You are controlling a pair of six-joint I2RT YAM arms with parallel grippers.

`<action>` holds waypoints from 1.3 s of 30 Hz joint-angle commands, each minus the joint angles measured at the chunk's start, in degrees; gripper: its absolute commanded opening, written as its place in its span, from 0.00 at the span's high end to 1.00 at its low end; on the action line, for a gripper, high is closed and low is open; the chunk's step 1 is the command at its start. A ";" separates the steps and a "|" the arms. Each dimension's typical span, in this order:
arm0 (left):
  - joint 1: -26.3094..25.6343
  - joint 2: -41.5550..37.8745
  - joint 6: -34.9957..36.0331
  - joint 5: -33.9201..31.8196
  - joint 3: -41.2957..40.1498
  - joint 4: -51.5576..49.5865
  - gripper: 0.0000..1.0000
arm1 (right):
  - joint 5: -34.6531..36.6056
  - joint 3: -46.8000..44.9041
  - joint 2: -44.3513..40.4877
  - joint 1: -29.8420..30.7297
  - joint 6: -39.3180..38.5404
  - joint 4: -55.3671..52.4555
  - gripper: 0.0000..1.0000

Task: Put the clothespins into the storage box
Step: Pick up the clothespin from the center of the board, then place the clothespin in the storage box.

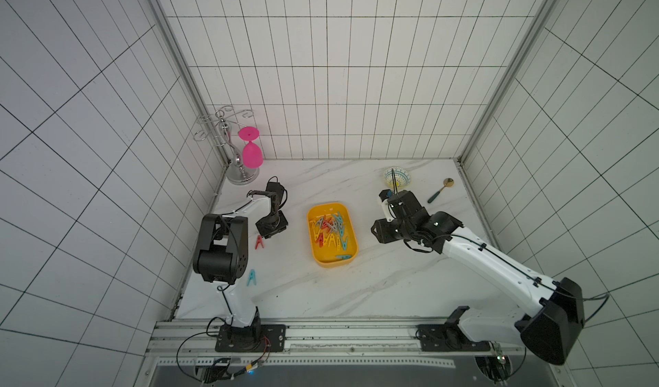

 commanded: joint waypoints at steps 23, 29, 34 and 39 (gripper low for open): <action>0.61 6.30 2.36 0.82 6.36 1.54 0.84 | -2.27 2.49 0.72 0.32 0.42 1.82 0.53; -2.98 -0.50 3.07 -0.26 7.33 -1.36 0.86 | -2.55 2.25 0.31 0.41 0.82 2.15 0.53; -13.69 -7.98 2.15 -2.02 7.99 -3.95 0.85 | -0.34 1.59 -0.66 0.21 0.58 2.01 0.53; -26.10 -9.38 -1.82 0.27 7.01 -1.94 0.85 | 0.59 0.60 -2.35 -1.00 1.08 1.91 0.53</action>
